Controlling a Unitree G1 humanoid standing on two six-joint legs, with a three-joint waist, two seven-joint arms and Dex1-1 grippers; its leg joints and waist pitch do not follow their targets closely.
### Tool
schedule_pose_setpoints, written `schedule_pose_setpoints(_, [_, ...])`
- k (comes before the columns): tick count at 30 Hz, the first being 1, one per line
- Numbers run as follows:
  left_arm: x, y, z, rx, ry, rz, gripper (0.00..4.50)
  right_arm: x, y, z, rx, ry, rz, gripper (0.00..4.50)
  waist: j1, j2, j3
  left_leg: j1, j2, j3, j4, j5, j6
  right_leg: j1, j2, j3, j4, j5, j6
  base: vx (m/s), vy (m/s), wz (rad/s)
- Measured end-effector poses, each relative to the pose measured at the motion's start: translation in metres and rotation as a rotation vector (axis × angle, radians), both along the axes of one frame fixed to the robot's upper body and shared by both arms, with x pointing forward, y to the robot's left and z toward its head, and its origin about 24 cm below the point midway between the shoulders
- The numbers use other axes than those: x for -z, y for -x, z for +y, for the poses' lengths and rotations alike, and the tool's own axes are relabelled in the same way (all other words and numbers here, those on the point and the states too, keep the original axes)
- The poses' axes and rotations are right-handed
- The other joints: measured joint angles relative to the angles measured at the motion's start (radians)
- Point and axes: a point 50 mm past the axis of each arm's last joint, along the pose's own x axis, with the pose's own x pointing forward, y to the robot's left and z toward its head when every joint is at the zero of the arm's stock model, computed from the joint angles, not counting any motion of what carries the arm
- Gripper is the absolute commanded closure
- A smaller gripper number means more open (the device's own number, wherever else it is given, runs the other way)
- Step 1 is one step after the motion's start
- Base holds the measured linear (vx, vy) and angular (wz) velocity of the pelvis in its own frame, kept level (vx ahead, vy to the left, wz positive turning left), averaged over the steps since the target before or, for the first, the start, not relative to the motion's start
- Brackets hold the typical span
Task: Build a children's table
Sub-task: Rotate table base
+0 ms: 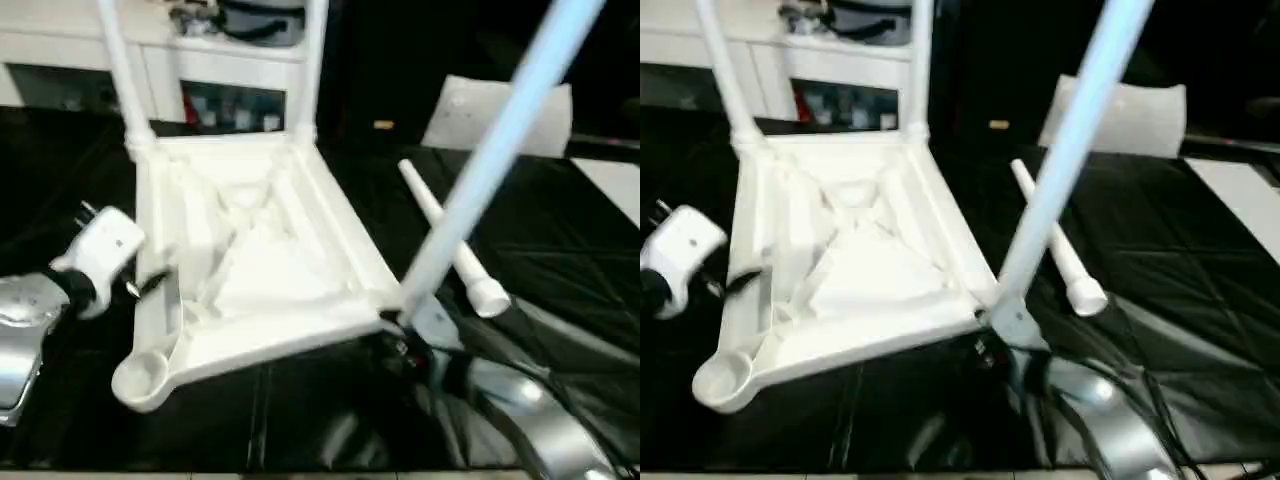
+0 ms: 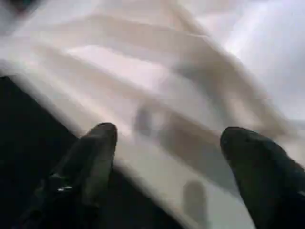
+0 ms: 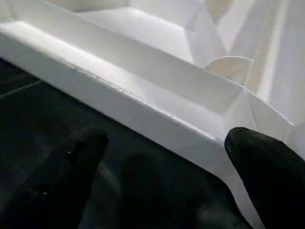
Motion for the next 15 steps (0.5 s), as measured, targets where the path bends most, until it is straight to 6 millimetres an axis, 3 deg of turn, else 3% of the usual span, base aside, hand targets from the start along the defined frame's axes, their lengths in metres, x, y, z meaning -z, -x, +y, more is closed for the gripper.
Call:
schedule_pose_setpoints(2, [0.004, -0.002, -0.006, 0.047, 0.006, 0.035, 0.97, 0.003, -0.008, 0.005, 0.012, 0.009, -0.017, 0.0, -0.001, 0.0, 0.0, 0.001, 0.001, 0.0, 0.0, 0.0, 0.0, 0.0, 0.0, -0.002, -0.003, 0.0, 0.0, -0.051, -0.002, -0.05])
schedule_pose_setpoints(3, [0.004, -0.003, -0.006, 0.064, 0.001, 0.048, 1.25, 0.004, -0.01, 0.007, 0.015, 0.007, -0.024, 0.0, -0.003, 0.0, 0.0, 0.001, 0.002, 0.0, -0.001, 0.0, 0.0, 0.0, 0.0, -0.003, -0.005, 0.0, 0.0, 0.0, 0.0, 0.0])
schedule_pose_setpoints(6, [0.004, -0.005, -0.002, 0.099, -0.042, 0.11, 1.39, 0.013, -0.027, 0.022, 0.034, 0.001, -0.05, 0.0, -0.023, -0.001, 0.0, 0.006, 0.002, -0.003, -0.006, 0.0, 0.0, 0.002, -0.003, -0.013, -0.015, 0.0, 0.0, -0.046, 0.007, -0.09])
schedule_pose_setpoints(9, [0.002, -0.007, -0.005, 0.149, -0.055, 0.14, 1.73, 0.023, -0.041, 0.03, 0.057, 0.016, -0.065, 0.0, -0.032, 0.004, 0.001, 0.012, 0.009, -0.011, -0.015, 0.0, 0.0, 0.017, -0.008, -0.045, -0.046, -0.001, -0.001, -0.051, 0.01, -0.09])
schedule_pose_setpoints(10, [0.003, -0.007, -0.004, 0.159, -0.067, 0.157, 1.77, 0.026, -0.044, 0.032, 0.06, 0.022, -0.071, 0.0, -0.037, 0.007, 0.002, 0.014, 0.013, -0.015, -0.018, -0.001, 0.0, 0.022, -0.012, -0.064, -0.06, -0.001, -0.001, -0.079, 0.015, -0.06])
schedule_pose_setpoints(11, [0.003, -0.009, -0.001, 0.16, -0.085, 0.169, 1.81, 0.03, -0.046, 0.035, 0.065, 0.028, -0.076, 0.0, -0.038, 0.009, 0.003, 0.017, 0.021, -0.014, -0.029, 0.0, -0.001, 0.04, -0.019, -0.088, -0.055, -0.018, -0.007, -0.101, -0.007, 0.04])
schedule_pose_setpoints(12, [0.0, -0.012, -0.002, 0.165, -0.096, 0.166, 1.93, 0.033, -0.047, 0.033, 0.078, 0.033, -0.083, 0.0, -0.026, 0.009, 0.004, 0.015, 0.029, 0.0, -0.032, 0.0, -0.001, 0.039, -0.019, -0.088, 0.0, -0.046, -0.022, -0.101, -0.007, 0.04])
schedule_pose_setpoints(13, [-0.003, -0.015, -0.003, 0.173, -0.1, 0.154, 1.93, 0.034, -0.048, 0.028, 0.096, 0.04, -0.094, 0.0, -0.002, 0.003, 0.001, 0.013, 0.037, 0.024, -0.031, 0.0, -0.001, 0.049, -0.019, -0.076, 0.068, -0.061, -0.023, -0.068, -0.035, 0.17])
schedule_pose_setpoints(14, [-0.006, -0.015, 0.002, 0.163, -0.12, 0.149, 2.08, 0.036, -0.049, 0.023, 0.112, 0.044, -0.105, 0.0, 0.036, -0.024, -0.011, 0.009, 0.034, 0.057, -0.033, 0.0, -0.002, 0.074, -0.029, -0.02, 0.098, -0.122, -0.008, -0.023, -0.131, 0.06])
schedule_pose_setpoints(15, [-0.005, -0.015, 0.006, 0.146, -0.127, 0.154, 2.15, 0.034, -0.053, 0.022, 0.116, 0.051, -0.114, 0.0, 0.048, -0.048, -0.016, 0.002, 0.027, 0.059, -0.005, -0.004, -0.005, 0.061, -0.034, -0.007, 0.102, -0.147, 0.015, -0.064, -0.152, -0.05])
